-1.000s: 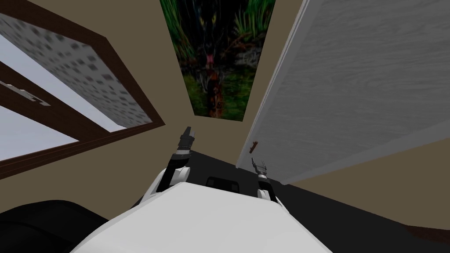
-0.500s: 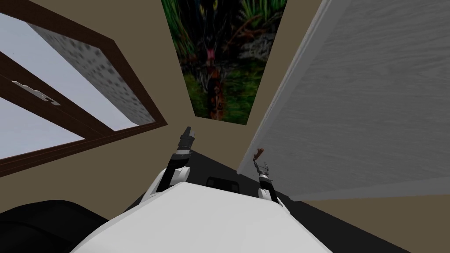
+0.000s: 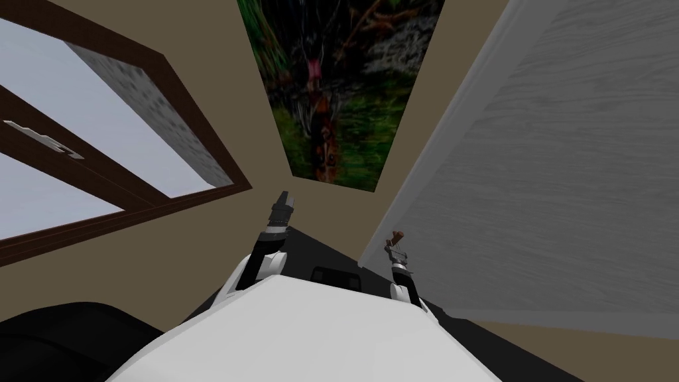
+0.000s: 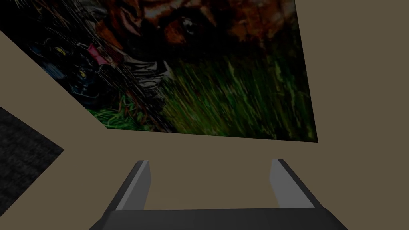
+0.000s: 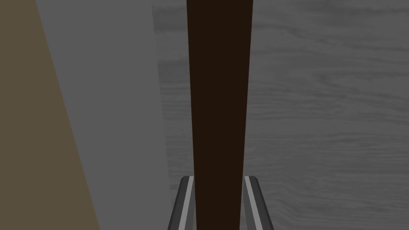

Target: Pull the door open

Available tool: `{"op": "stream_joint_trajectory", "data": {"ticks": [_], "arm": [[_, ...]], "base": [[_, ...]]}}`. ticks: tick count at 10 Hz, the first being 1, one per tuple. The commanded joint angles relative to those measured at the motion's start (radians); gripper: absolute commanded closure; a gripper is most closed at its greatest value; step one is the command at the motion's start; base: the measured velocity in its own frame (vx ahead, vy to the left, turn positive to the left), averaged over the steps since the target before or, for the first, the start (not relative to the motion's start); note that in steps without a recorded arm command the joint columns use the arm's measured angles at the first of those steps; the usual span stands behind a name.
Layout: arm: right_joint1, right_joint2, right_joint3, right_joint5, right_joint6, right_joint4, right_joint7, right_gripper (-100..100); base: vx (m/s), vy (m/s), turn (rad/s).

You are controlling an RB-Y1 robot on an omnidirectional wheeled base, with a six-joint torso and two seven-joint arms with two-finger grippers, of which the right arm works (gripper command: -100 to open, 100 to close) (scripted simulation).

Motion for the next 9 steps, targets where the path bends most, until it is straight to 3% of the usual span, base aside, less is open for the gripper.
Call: {"op": "stream_joint_trajectory", "data": {"ticks": [1, 4, 9], "arm": [[-0.001, 0.001, 0.002, 0.001, 0.000, -0.001, 0.000, 100], [-0.001, 0.001, 0.002, 0.001, 0.000, -0.001, 0.000, 100], [0.032, -0.047, 0.059, 0.028, -0.032, -0.014, -0.070, 100]], "base": [[-0.015, -0.001, 0.014], [0.000, 0.000, 0.000], [-0.183, -0.031, 0.104]]}}
